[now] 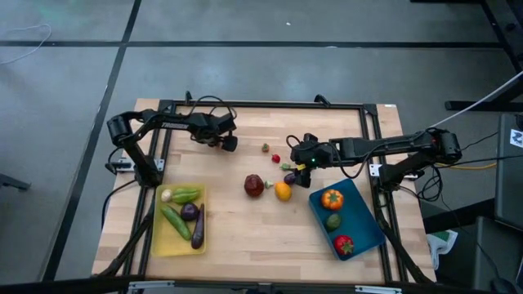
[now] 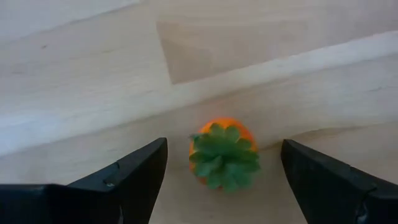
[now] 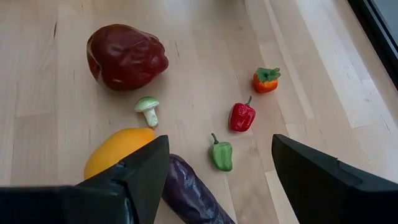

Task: Sort produce into baskets
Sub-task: Put the left peach into the blue bin

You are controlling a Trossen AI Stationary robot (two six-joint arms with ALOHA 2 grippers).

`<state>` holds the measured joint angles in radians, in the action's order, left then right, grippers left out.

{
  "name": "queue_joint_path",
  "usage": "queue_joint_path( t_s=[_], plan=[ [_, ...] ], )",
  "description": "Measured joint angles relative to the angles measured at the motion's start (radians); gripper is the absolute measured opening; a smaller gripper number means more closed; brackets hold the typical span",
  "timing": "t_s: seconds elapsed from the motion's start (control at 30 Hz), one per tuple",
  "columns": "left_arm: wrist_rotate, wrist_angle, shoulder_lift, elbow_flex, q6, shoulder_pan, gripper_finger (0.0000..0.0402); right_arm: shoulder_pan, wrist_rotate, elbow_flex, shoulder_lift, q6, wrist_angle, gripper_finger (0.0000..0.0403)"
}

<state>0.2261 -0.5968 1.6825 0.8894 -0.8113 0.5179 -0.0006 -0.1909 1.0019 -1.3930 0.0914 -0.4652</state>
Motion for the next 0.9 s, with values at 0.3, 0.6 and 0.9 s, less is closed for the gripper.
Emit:
queue_joint_path(
  t_s=[0.3, 0.6, 0.9],
  plan=[
    [0.003, 0.012, 0.000, 0.000, 0.002, 0.000, 0.0244, 0.000, 0.000, 0.000, 0.000, 0.000, 0.000, 0.0280],
    [0.001, 0.011, 0.000, 0.000, 0.030, 0.000, 0.0159, 0.000, 0.001, 0.000, 0.000, 0.000, 0.000, 0.0280],
    [-0.151, 0.028, -0.007, 0.001, 0.141, -0.008, 0.0140, 0.000, 0.001, 0.000, 0.000, 0.000, 0.000, 0.0280]
  ],
)
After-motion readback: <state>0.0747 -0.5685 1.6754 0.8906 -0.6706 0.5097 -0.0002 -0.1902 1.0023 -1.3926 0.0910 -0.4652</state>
